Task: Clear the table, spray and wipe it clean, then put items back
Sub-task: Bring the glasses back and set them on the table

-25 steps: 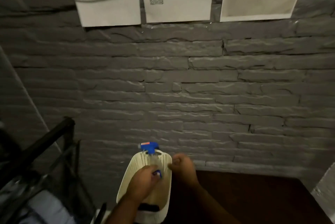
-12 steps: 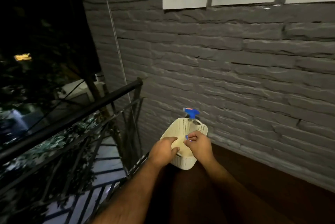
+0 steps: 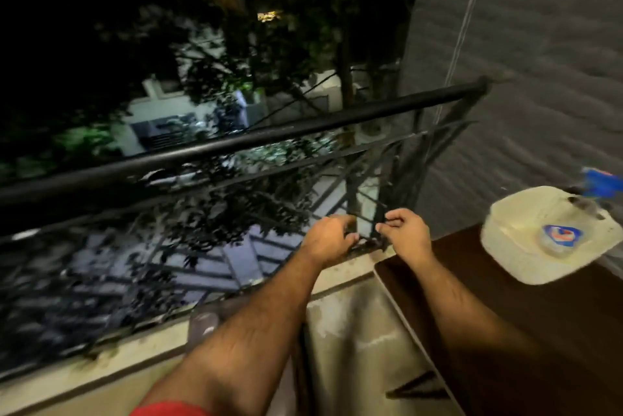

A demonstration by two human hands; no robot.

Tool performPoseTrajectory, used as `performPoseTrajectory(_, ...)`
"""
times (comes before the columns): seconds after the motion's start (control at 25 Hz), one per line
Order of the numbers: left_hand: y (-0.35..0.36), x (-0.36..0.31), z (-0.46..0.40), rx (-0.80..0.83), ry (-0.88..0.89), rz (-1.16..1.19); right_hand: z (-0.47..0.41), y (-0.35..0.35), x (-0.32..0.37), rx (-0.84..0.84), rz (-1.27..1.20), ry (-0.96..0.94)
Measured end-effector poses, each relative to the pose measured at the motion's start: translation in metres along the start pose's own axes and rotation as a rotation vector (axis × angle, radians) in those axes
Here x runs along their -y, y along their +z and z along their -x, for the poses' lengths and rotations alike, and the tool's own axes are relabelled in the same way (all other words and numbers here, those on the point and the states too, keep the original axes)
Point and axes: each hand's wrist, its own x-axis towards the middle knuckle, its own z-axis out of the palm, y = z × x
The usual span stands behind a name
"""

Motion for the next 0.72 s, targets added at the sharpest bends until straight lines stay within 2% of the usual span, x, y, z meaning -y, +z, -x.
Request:
performPoseTrajectory(0.12, -0.030, 0.083, 0.075, -0.005, -0.136, -0.009, 0.048, 0.085, 0.027, 0.172, -0.007, -0.029)
performPoseTrajectory(0.36, -0.056, 0.219, 0.202, -0.040, -0.406, 0.020, 0.132, 0.210, 0.039, 0.375, 0.059, -0.041)
performPoseTrajectory(0.6, -0.002, 0.310, 0.260, 0.032, -0.562, 0.051, 0.171, 0.291, -0.004, 0.551, 0.417, -0.040)
performPoseTrajectory(0.72, 0.044, 0.347, 0.247, 0.052, -0.594, 0.099, 0.167, 0.331, -0.034, 0.585, 0.603, -0.174)
